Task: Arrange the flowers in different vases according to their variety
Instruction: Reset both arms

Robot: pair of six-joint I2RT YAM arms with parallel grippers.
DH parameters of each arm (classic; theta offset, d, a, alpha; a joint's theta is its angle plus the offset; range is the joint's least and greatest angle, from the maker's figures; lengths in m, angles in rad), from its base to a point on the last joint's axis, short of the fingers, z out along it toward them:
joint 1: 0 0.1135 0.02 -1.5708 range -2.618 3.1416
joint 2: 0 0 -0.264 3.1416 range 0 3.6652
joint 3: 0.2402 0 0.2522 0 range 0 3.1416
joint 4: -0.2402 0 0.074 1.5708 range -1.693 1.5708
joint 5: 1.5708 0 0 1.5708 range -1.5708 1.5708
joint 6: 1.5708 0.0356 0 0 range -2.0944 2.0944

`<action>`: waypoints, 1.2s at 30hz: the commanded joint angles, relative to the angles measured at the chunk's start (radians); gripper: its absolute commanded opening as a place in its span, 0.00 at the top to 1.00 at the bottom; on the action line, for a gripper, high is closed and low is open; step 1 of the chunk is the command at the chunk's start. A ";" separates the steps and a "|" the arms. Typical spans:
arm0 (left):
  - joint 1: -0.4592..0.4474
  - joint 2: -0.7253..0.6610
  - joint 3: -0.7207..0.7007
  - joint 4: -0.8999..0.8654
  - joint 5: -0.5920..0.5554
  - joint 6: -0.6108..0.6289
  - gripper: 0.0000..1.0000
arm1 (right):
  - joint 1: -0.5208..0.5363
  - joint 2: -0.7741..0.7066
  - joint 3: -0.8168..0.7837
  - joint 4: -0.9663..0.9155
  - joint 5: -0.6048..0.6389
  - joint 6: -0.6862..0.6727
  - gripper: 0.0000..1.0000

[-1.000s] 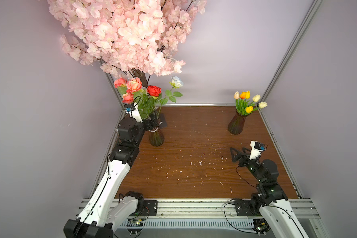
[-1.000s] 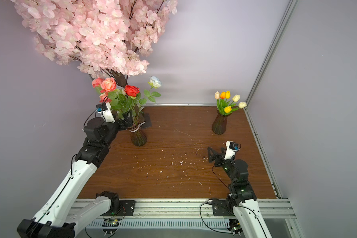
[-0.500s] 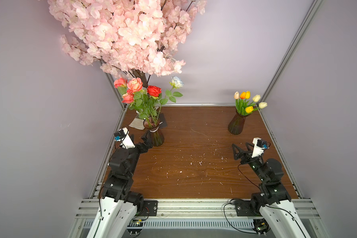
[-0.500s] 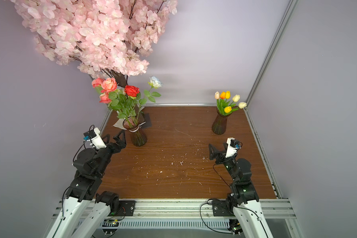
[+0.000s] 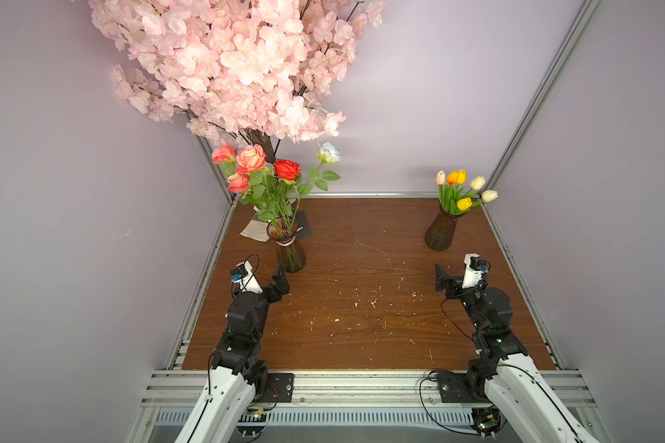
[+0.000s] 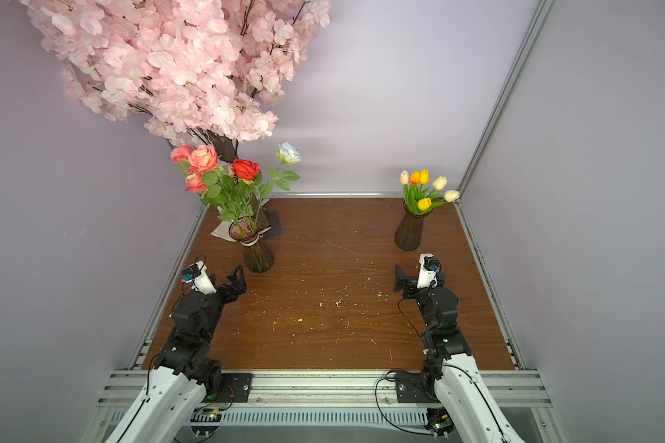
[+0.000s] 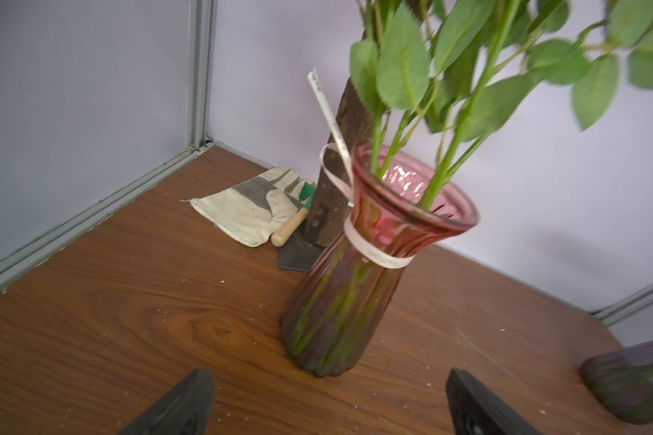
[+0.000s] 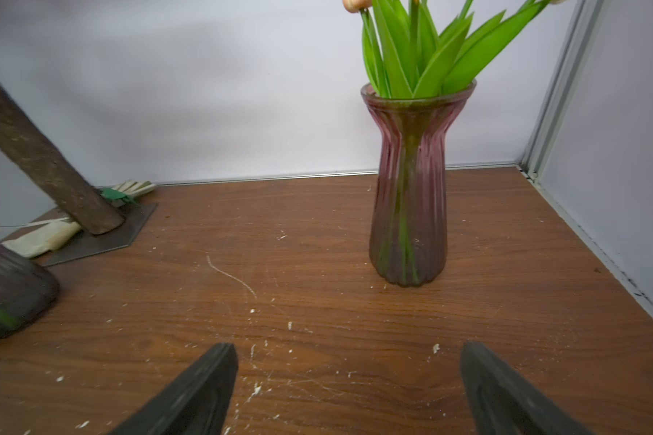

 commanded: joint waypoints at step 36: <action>0.142 1.065 -0.038 1.242 0.098 0.491 0.00 | -0.065 0.862 0.042 0.843 0.152 -0.165 0.00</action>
